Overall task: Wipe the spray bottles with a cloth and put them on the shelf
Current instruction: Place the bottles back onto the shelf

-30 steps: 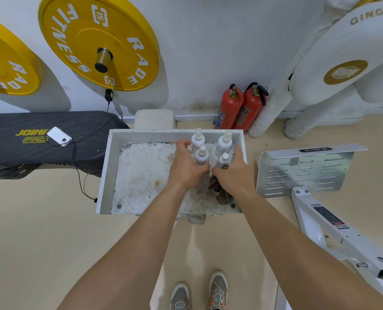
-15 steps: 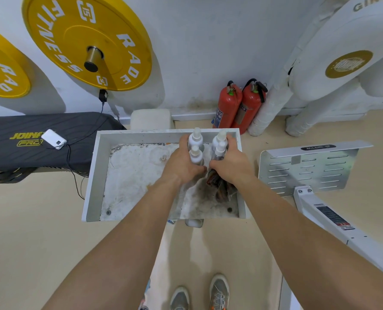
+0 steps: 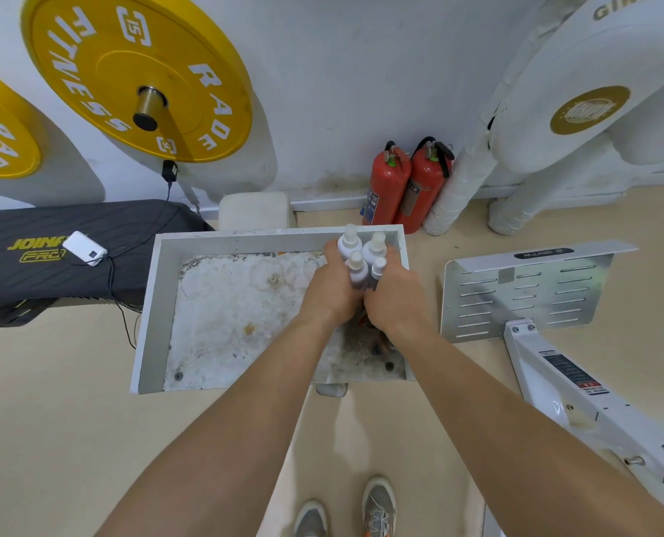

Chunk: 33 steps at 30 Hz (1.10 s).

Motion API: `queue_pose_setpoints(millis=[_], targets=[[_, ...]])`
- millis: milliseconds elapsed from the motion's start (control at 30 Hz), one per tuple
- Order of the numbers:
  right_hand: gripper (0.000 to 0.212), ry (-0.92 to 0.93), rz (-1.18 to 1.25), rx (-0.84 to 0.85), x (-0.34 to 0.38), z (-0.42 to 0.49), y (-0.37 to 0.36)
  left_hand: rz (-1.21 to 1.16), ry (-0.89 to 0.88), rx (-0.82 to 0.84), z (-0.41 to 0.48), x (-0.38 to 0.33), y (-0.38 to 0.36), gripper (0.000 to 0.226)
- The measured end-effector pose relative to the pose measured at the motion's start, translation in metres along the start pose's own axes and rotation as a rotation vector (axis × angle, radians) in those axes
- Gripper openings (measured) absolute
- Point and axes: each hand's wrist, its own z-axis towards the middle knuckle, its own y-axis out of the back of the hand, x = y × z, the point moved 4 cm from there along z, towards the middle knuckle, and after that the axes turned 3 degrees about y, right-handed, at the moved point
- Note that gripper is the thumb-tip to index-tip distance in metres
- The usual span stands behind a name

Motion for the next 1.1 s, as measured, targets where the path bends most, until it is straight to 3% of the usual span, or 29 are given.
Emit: queue_pose_setpoints(millis=[133, 267, 500, 667, 767, 933, 1100], targets=[[0.079, -0.04, 0.12, -0.045, 0.001, -0.007, 0.002, -0.033, 0.014, -0.004, 0.0, 0.002, -0.003, 0.07], [0.072, -0.027, 0.232, -0.097, 0.001, -0.019, 0.004, -0.061, 0.003, -0.005, -0.005, 0.006, -0.003, 0.077], [0.08, -0.014, 0.263, -0.167, -0.001, -0.041, 0.011, -0.052, 0.015, 0.041, -0.021, 0.006, 0.003, 0.105], [0.07, -0.126, 0.233, -0.158, -0.004, -0.071, 0.027, -0.003, 0.068, 0.042, -0.06, 0.016, 0.016, 0.096], [0.048, -0.184, 0.208, -0.133, -0.005, -0.104, 0.035, 0.015, 0.075, 0.053, -0.097, 0.026, 0.025, 0.079], [0.011, -0.161, 0.136, 0.06, 0.001, -0.173, 0.031, 0.089, 0.137, 0.13, -0.169, 0.058, 0.032, 0.063], [0.006, -0.046, 0.031, 0.256, 0.008, -0.24, 0.002, 0.163, 0.154, 0.153, -0.25, 0.096, 0.035, 0.043]])
